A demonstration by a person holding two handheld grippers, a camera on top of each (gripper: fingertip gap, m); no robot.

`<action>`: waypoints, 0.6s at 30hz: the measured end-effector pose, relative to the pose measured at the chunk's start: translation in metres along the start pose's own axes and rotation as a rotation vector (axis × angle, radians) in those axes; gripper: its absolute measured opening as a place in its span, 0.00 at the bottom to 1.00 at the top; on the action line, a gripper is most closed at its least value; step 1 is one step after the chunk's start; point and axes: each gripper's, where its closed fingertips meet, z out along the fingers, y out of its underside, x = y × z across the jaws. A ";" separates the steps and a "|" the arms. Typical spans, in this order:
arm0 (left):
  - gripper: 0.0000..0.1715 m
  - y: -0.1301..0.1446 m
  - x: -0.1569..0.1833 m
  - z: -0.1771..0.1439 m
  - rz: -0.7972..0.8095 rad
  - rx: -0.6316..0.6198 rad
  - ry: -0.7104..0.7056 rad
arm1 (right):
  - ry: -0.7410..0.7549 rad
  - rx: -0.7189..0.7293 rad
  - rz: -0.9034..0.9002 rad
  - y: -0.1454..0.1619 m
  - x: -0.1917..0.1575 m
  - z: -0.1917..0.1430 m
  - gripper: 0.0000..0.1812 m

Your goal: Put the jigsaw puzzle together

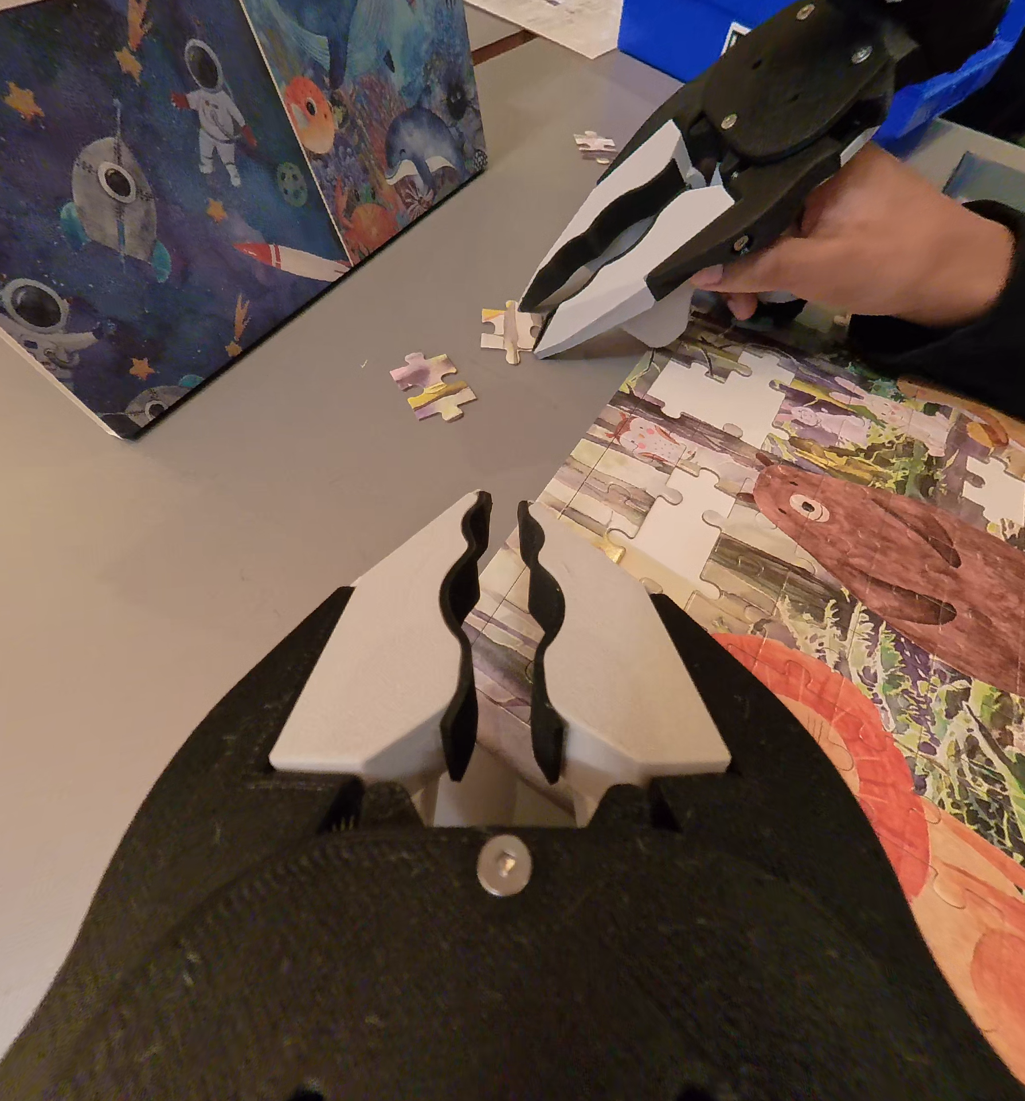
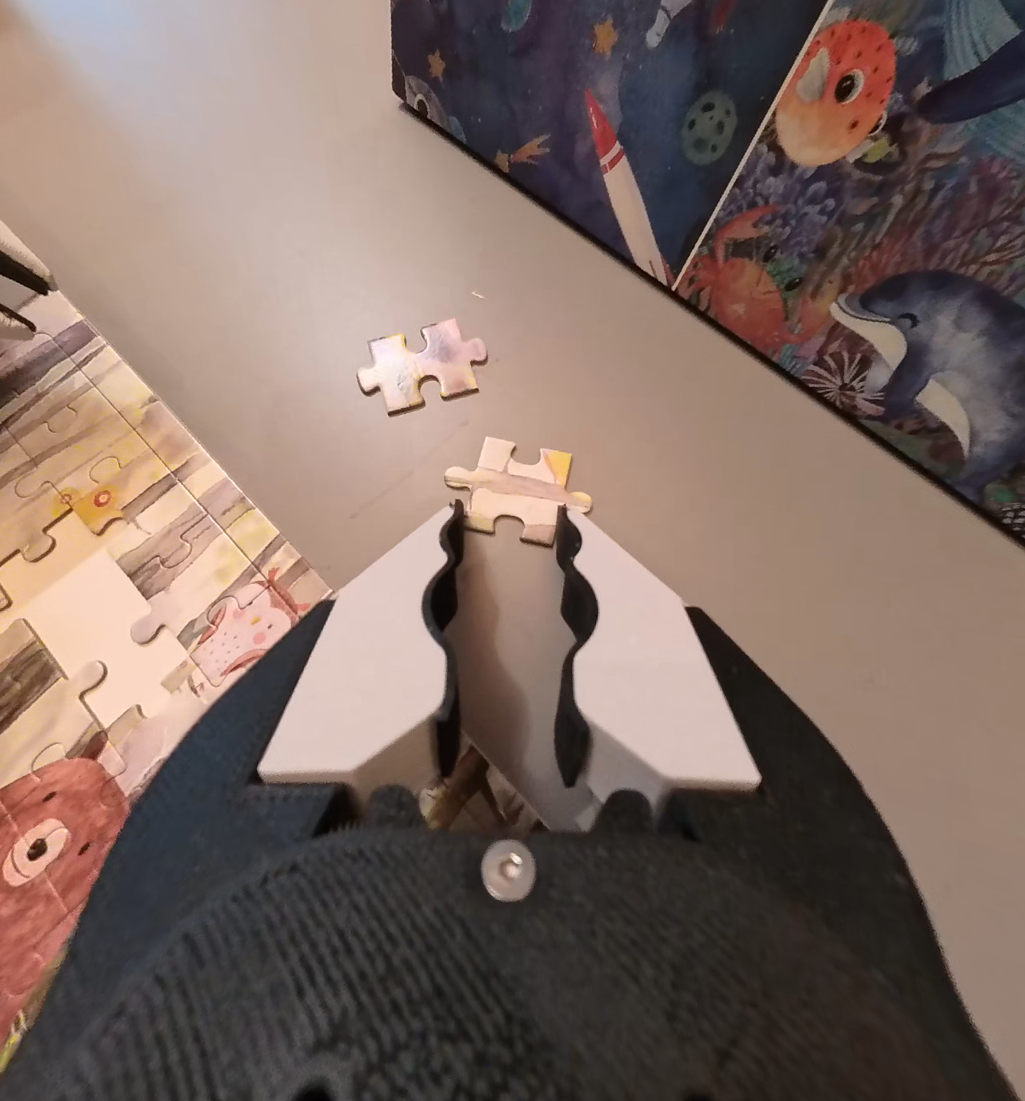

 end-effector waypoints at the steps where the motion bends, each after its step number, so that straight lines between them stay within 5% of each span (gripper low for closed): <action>1: 0.04 0.000 0.000 0.000 0.001 0.000 0.000 | -0.006 0.000 -0.004 0.000 0.000 0.000 0.16; 18: 0.04 0.000 0.001 0.000 0.012 -0.002 -0.003 | -0.394 0.079 0.038 -0.019 -0.065 -0.029 0.16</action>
